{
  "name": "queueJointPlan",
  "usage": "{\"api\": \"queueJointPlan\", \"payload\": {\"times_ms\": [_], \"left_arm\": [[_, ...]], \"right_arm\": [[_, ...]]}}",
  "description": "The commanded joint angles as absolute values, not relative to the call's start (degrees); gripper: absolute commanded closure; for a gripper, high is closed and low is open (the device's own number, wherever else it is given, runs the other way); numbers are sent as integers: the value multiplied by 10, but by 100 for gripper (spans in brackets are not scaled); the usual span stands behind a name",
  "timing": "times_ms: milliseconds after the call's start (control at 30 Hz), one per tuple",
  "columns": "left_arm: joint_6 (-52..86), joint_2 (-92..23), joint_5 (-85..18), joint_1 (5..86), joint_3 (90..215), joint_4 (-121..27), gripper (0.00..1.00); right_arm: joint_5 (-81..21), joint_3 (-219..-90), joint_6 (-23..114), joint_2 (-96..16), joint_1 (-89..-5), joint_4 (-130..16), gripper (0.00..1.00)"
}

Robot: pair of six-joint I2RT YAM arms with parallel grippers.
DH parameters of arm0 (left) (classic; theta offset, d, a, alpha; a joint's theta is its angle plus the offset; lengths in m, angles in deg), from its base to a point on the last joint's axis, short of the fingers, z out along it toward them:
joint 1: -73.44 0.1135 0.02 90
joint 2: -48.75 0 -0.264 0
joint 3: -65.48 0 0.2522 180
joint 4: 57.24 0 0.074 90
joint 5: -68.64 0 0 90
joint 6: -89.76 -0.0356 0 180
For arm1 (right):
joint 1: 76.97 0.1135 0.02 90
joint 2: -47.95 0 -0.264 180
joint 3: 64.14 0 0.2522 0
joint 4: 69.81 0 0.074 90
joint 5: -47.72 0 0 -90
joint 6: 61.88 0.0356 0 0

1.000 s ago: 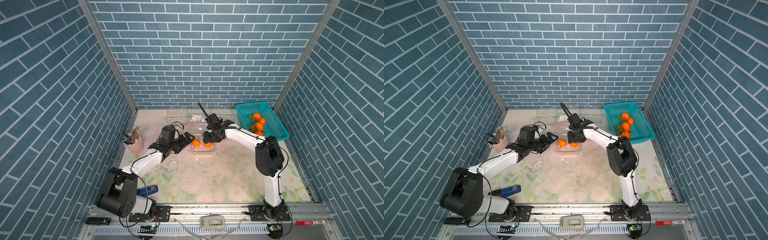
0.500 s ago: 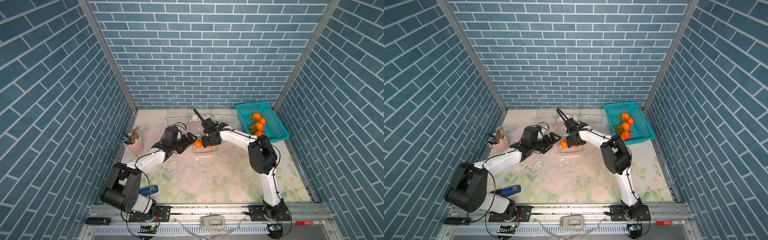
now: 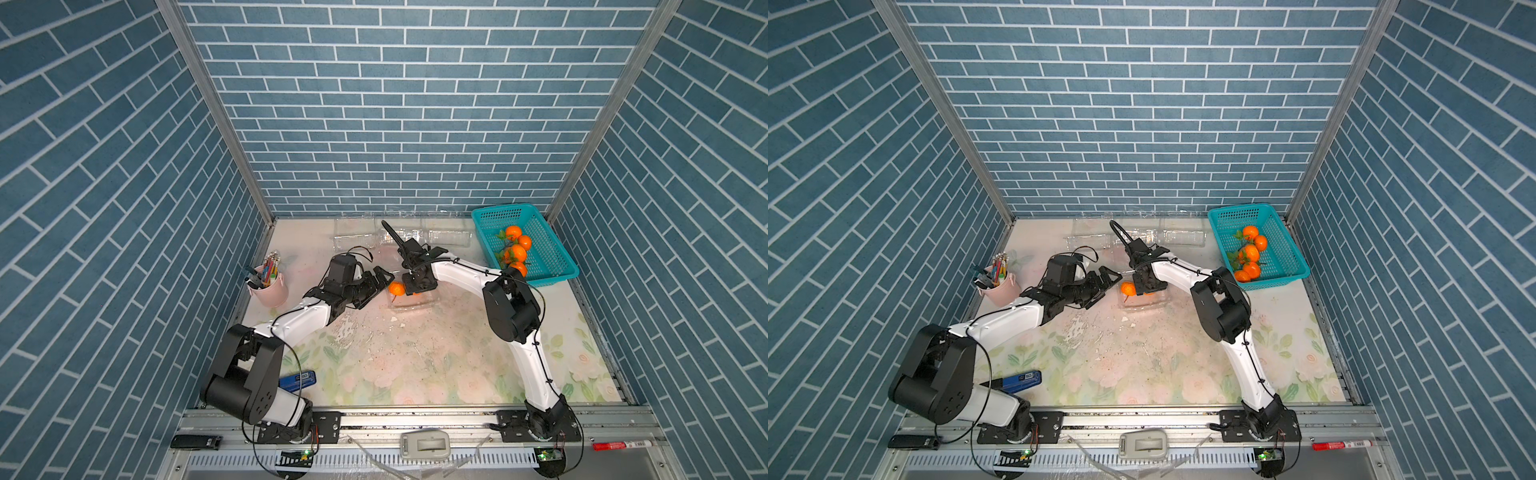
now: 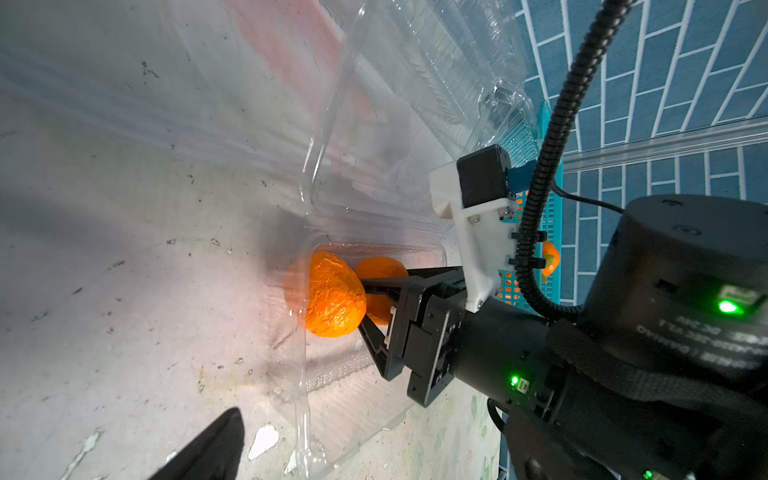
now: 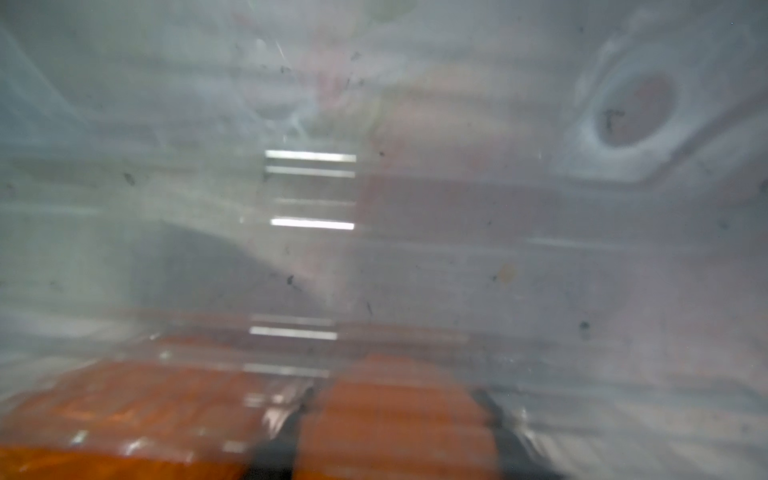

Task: Take oranges out of containers
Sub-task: Pick up the orange from the packing box.

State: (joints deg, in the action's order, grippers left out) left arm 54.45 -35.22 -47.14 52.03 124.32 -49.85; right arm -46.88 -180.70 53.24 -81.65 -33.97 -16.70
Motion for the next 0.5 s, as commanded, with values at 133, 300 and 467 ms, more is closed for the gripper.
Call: {"api": "queueJointPlan", "payload": {"times_ms": [133, 300, 467], "left_arm": [[528, -332, -461, 519, 1251, -487, 1], [527, -319, -457, 516, 1252, -483, 1], [514, -314, -444, 502, 1286, -456, 1]], "right_arm": [[-481, -1814, 529, -784, -338, -152, 51], [-478, -1815, 532, -737, -340, -148, 52], [-468, -1824, 536, -696, -349, -144, 52]]}}
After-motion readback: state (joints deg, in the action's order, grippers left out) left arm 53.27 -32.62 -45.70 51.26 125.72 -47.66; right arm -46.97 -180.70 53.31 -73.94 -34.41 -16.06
